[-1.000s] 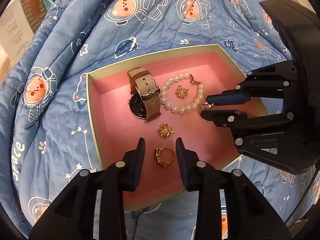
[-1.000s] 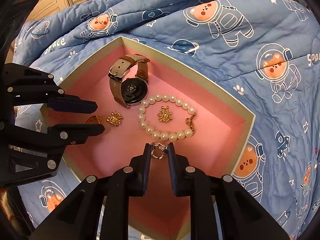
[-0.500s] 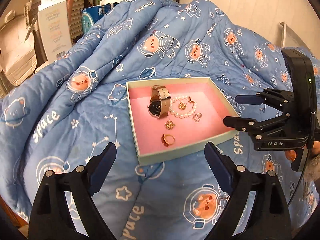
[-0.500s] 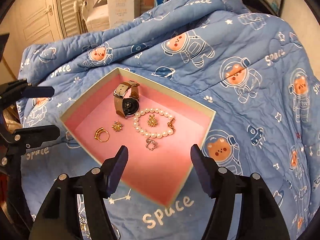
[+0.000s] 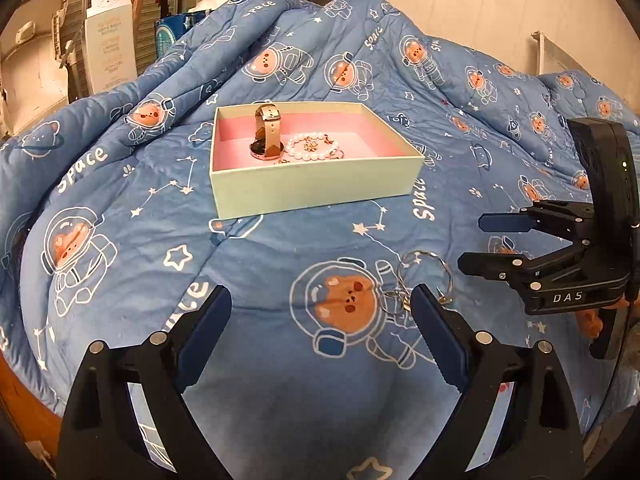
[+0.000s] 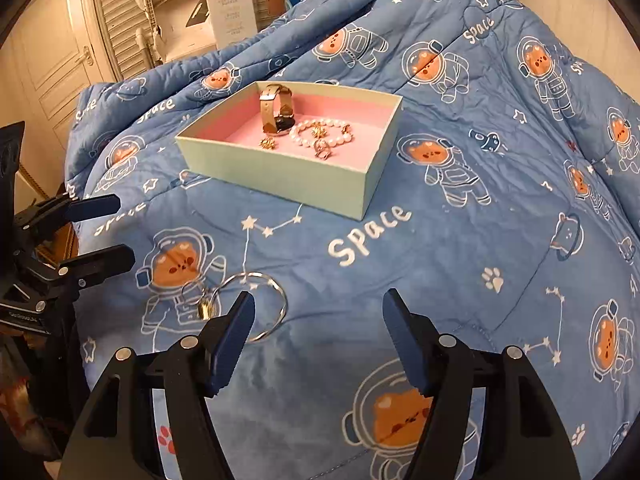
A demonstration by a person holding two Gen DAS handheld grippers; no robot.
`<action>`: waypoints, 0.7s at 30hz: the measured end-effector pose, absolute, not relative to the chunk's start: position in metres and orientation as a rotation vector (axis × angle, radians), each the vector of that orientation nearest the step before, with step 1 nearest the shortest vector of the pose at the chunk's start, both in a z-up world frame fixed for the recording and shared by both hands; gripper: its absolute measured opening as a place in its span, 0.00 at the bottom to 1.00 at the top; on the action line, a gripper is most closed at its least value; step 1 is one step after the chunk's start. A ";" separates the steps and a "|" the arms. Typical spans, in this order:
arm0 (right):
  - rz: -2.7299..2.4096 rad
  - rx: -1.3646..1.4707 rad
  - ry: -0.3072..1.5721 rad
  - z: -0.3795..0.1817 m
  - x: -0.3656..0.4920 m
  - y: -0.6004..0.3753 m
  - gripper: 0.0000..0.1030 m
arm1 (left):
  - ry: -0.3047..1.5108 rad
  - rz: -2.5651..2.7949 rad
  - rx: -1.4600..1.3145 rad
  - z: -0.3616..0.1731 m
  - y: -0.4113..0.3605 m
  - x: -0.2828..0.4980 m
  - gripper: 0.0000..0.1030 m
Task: Organize jewelry
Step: 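Withdraw both tools and move toward the large silver hoop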
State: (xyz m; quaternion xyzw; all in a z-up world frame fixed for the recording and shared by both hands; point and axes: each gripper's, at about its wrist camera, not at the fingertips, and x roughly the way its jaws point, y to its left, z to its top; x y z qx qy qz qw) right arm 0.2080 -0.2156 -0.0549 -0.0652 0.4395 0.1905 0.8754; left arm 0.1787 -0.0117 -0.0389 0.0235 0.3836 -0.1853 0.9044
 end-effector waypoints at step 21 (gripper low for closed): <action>0.482 -0.247 0.960 -0.080 0.198 -0.173 0.63 | 0.831 -0.412 0.069 -0.066 -0.033 0.147 0.87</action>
